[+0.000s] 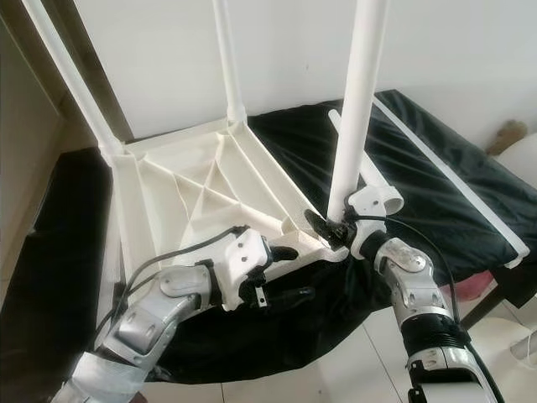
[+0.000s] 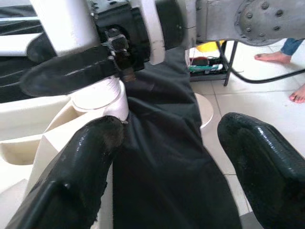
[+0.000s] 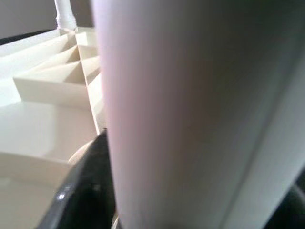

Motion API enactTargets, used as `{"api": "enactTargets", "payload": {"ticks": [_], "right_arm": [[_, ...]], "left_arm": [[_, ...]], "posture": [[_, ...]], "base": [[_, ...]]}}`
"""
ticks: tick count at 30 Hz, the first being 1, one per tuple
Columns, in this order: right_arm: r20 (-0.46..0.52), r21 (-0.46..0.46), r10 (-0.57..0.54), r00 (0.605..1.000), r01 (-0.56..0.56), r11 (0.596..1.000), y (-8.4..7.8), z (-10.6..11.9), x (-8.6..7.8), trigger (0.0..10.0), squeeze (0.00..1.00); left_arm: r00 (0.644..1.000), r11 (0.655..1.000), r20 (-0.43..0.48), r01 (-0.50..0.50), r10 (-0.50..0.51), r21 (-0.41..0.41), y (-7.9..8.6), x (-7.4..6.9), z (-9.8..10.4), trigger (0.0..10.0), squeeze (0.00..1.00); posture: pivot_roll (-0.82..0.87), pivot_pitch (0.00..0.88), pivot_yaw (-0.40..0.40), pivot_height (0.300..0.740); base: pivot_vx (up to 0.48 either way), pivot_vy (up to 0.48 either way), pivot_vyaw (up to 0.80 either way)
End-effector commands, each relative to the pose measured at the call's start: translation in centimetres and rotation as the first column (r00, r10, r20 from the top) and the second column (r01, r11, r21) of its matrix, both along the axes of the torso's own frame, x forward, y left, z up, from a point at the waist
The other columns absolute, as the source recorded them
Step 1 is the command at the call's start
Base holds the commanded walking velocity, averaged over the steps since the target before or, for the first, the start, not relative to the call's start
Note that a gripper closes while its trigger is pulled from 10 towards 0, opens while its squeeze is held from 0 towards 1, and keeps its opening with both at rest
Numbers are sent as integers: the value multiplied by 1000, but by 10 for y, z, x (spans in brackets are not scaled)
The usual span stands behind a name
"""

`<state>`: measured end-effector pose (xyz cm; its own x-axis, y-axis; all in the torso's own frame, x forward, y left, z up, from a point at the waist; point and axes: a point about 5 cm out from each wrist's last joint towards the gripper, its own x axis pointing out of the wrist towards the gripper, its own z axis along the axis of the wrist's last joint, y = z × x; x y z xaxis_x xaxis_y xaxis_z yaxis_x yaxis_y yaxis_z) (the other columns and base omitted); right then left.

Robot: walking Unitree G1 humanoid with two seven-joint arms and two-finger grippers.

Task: Building children table

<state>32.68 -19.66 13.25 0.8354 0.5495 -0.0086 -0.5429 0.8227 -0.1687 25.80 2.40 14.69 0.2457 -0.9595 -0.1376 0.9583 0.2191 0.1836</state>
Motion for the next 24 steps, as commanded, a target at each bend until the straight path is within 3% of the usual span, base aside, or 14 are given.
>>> {"api": "enactTargets", "payload": {"ticks": [1, 8, 9, 10, 18, 19, 20, 23, 24], "right_arm": [[-3, -18, 19, 1000, -19, 1000, 2, -2, 0, 0, 0], [-20, -3, -4, 1000, 4, 1000, -1, -7, -2, 0, 0], [-27, 3, -12, 1000, 12, 1000, -1, -10, -4, 2078, 0], [-37, 18, -32, 999, 33, 999, 0, -14, -6, 10000, 0], [-54, 34, -125, 991, 127, 991, 3, -23, -11, 10000, 0], [-66, -14, -185, 981, 184, 983, 5, -28, -12, 10000, 0], [-96, -1, -273, 957, 274, 962, 11, -34, -14, 10000, 0], [-119, 9, -333, 935, 337, 942, 15, -38, -17, 10000, 0], [-151, 33, -409, 900, 418, 908, 19, -42, -20, 10000, 0]], "left_arm": [[999, 999, 25, -35, 34, 25, -1, 3, -3, 10000, 0], [999, 999, 34, -43, 42, 24, 0, 6, -1, 10000, 0], [998, 998, 43, -52, 51, 31, 1, 9, -2, 10000, 0], [997, 998, 47, -62, 61, 31, 2, 11, -2, 10000, 0], [997, 997, 50, -67, 65, 27, 2, 14, -3, 10000, 0], [996, 997, 54, -68, 66, 30, 3, 15, -3, 10000, 0], [996, 997, 58, -75, 73, 33, 4, 17, -3, 10000, 0], [995, 996, 60, -81, 79, 35, 5, 18, -3, 10000, 0], [995, 996, 59, -85, 83, 35, 6, 19, -3, 10000, 0]], "posture": [[-74, 0, 55, 740], [-72, 0, 43, 740], [-76, 0, 44, 740], [-78, 0, 46, 740], [-79, 0, 48, 740], [-76, 0, 49, 740], [-72, 0, 45, 740], [-72, 0, 45, 740], [-72, 0, 44, 740]], "base": [[0, 0, 0], [0, 0, 0], [0, 0, 0], [0, 0, 0], [0, 0, 0], [0, 0, 0], [0, 0, 0], [0, 0, 0], [0, 0, 0]]}}
